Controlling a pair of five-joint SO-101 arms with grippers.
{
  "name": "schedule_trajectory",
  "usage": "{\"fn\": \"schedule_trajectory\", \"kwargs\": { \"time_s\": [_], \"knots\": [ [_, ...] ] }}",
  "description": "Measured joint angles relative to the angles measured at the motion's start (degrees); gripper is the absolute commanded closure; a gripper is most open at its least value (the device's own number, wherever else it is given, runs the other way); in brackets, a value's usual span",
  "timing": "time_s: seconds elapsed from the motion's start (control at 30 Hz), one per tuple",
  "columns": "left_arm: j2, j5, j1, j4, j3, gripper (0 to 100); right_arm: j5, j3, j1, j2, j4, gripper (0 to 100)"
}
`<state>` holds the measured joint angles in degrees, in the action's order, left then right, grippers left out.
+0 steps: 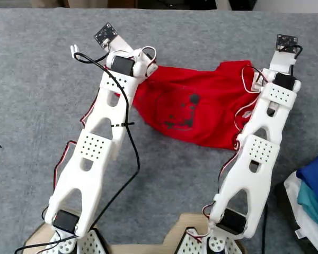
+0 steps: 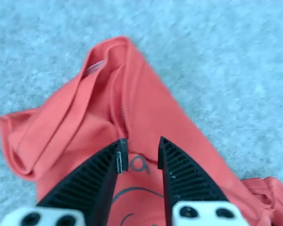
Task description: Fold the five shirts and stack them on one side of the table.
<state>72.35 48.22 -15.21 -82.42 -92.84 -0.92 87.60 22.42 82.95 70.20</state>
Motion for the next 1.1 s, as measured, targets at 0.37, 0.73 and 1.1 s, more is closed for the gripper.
{"fn": "schedule_trajectory", "kwargs": {
  "time_s": [0.37,0.73,1.1],
  "knots": [
    [3.16,0.00,-0.18,3.87,-0.09,88,0.00,0.00,0.00,0.00,0.00,99.2],
    [5.01,0.00,-0.18,6.86,0.00,89,0.00,0.00,0.00,0.00,0.00,99.2],
    [5.54,0.00,0.44,6.86,0.00,92,0.00,0.00,0.00,0.00,0.00,99.2]
  ]
}}
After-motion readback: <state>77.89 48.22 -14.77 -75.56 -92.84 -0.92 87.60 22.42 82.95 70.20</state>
